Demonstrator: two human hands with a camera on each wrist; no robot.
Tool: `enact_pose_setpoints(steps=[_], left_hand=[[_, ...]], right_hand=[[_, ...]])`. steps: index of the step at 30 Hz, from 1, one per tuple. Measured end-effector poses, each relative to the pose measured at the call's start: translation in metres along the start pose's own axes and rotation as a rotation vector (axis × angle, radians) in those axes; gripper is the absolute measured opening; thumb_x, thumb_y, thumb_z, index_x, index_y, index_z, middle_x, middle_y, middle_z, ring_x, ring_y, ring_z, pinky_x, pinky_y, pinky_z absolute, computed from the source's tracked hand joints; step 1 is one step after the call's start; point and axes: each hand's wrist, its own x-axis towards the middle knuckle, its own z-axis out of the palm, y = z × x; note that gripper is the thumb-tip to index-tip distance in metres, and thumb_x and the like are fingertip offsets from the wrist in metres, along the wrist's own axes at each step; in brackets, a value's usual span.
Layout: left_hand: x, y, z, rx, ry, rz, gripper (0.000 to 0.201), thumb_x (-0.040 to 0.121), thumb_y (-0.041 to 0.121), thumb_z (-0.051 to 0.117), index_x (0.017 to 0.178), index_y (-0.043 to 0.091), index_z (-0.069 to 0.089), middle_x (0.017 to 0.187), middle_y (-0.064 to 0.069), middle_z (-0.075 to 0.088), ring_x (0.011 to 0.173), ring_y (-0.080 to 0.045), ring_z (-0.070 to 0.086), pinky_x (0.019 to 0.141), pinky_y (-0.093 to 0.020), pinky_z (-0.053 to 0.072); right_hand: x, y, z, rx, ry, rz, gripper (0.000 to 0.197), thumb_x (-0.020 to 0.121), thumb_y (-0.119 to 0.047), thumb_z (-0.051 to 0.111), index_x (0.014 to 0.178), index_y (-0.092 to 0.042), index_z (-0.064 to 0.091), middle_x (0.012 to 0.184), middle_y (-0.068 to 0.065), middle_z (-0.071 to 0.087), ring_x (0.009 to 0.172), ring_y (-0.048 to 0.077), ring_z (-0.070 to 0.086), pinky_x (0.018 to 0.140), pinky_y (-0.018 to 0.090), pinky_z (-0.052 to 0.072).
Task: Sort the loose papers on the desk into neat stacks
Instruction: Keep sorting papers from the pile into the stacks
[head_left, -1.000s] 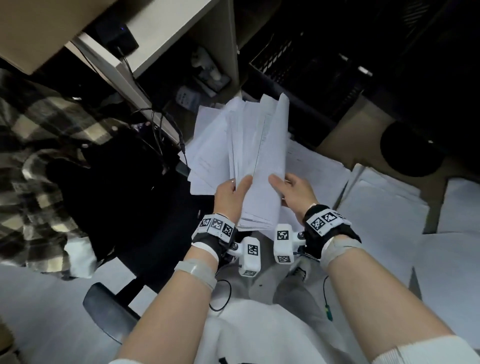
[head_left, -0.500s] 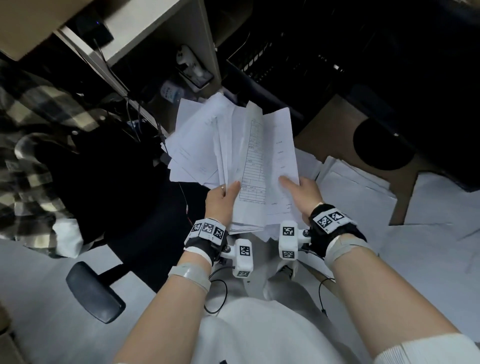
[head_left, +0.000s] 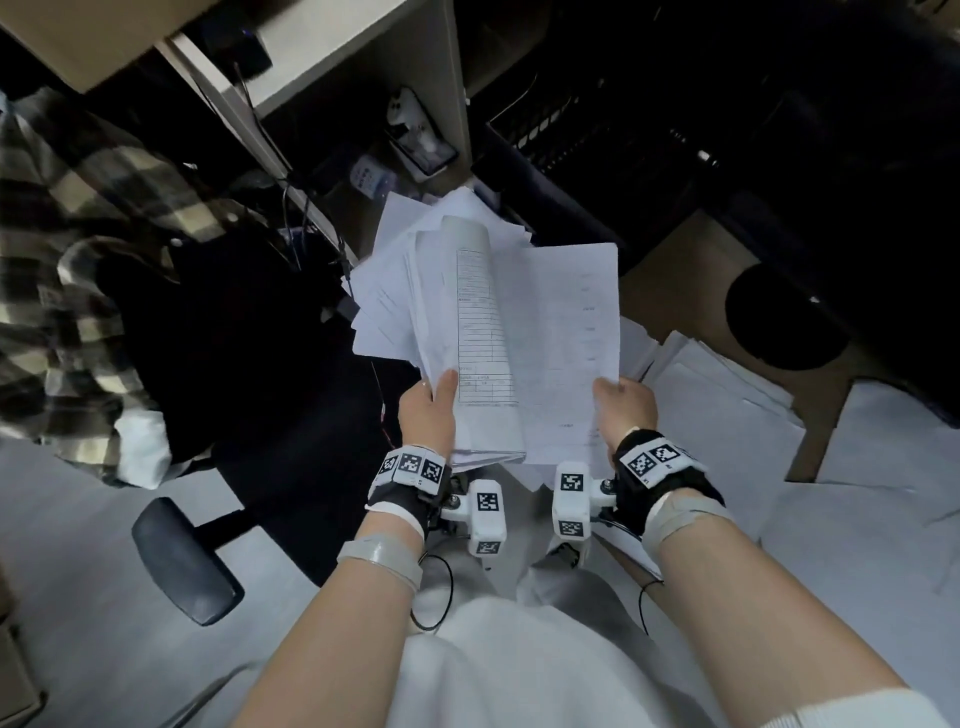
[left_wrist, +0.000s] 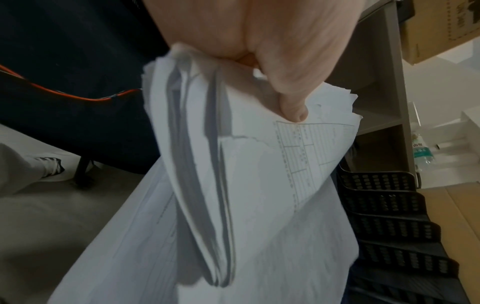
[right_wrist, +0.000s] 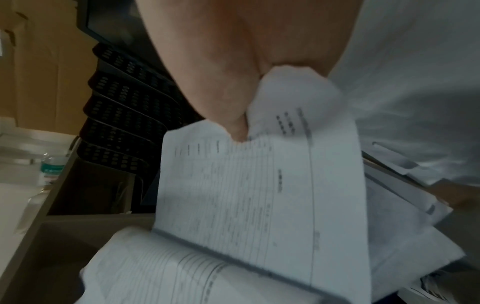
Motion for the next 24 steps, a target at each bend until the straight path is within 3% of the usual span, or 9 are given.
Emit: enact_pose_setpoints(steps=[2,4,7,9,13,16,19,21,24], left_hand=[[0.015,0.000,-0.007,0.021,0.015,-0.004,0.041,0.099,0.032,0.059,0.095,-0.008,0.067,0.087,-0.009,0.071,0.079,-0.021,0.067,0.079,-0.043,0.058],[0.032,0.001,-0.014,0.065,0.005,-0.008,0.049,0.097,0.036,0.060,0.091,-0.013,0.063,0.082,-0.012,0.066,0.073,-0.020,0.062,0.074,-0.044,0.057],[0.055,0.002,-0.019,0.126,-0.056,0.015,0.057,0.094,0.041,0.062,0.087,-0.016,0.060,0.080,-0.023,0.066,0.068,-0.020,0.059,0.068,-0.042,0.055],[0.068,0.001,-0.020,0.174,-0.119,0.030,0.061,0.088,0.048,0.062,0.089,-0.014,0.062,0.086,-0.026,0.070,0.070,-0.019,0.061,0.070,-0.044,0.057],[0.082,0.002,-0.017,0.221,-0.188,0.037,0.035,0.093,0.029,0.067,0.080,-0.003,0.067,0.082,-0.014,0.073,0.072,-0.018,0.065,0.071,-0.038,0.056],[0.081,0.004,-0.014,0.178,-0.249,0.001,0.014,0.090,0.024,0.072,0.087,0.011,0.074,0.087,-0.005,0.077,0.084,-0.018,0.073,0.080,-0.037,0.061],[0.076,0.008,-0.008,0.133,-0.275,-0.028,0.022,0.083,0.026,0.079,0.095,0.008,0.076,0.086,-0.003,0.078,0.082,-0.018,0.075,0.080,-0.040,0.062],[0.072,0.014,-0.004,0.120,-0.275,-0.037,0.026,0.077,0.030,0.084,0.092,0.010,0.076,0.083,-0.001,0.078,0.078,-0.016,0.075,0.078,-0.038,0.062],[0.062,0.026,0.006,0.114,-0.283,-0.015,0.033,0.073,0.037,0.086,0.089,0.010,0.077,0.081,0.001,0.078,0.077,-0.015,0.075,0.076,-0.037,0.062]], right_hand=[[0.007,0.006,0.001,-0.079,0.093,0.099,0.026,0.094,-0.018,0.046,0.082,-0.002,0.064,0.087,0.019,0.062,0.081,0.035,0.057,0.071,0.035,0.038],[0.011,0.018,0.007,-0.125,0.146,0.195,0.030,0.096,-0.016,0.046,0.107,0.004,0.065,0.113,0.023,0.066,0.103,0.040,0.061,0.077,0.032,0.038],[0.010,0.035,0.030,-0.128,0.114,0.308,0.024,0.093,-0.011,0.049,0.110,0.001,0.061,0.122,0.021,0.064,0.109,0.040,0.061,0.083,0.033,0.044],[0.011,0.041,0.047,-0.120,0.101,0.374,0.033,0.094,-0.010,0.049,0.121,0.007,0.058,0.126,0.021,0.062,0.112,0.040,0.060,0.086,0.033,0.045],[0.014,0.045,0.061,-0.114,0.122,0.445,0.043,0.092,-0.015,0.053,0.129,0.007,0.052,0.129,0.023,0.060,0.113,0.041,0.059,0.084,0.034,0.044],[0.008,0.036,0.063,-0.116,0.239,0.412,0.060,0.087,-0.019,0.061,0.139,0.000,0.038,0.132,0.018,0.055,0.118,0.039,0.054,0.096,0.041,0.046],[0.001,0.010,0.058,-0.049,0.378,0.167,0.060,0.083,-0.018,0.071,0.136,-0.011,0.046,0.133,0.012,0.055,0.123,0.032,0.051,0.097,0.036,0.043],[-0.002,-0.013,0.054,0.146,0.160,0.007,0.048,0.084,-0.019,0.075,0.128,-0.012,0.057,0.121,0.006,0.064,0.109,0.022,0.062,0.091,0.030,0.047],[-0.012,-0.041,0.049,0.379,-0.267,-0.011,0.044,0.086,-0.019,0.075,0.126,-0.011,0.058,0.114,0.005,0.071,0.096,0.018,0.071,0.082,0.032,0.058]])
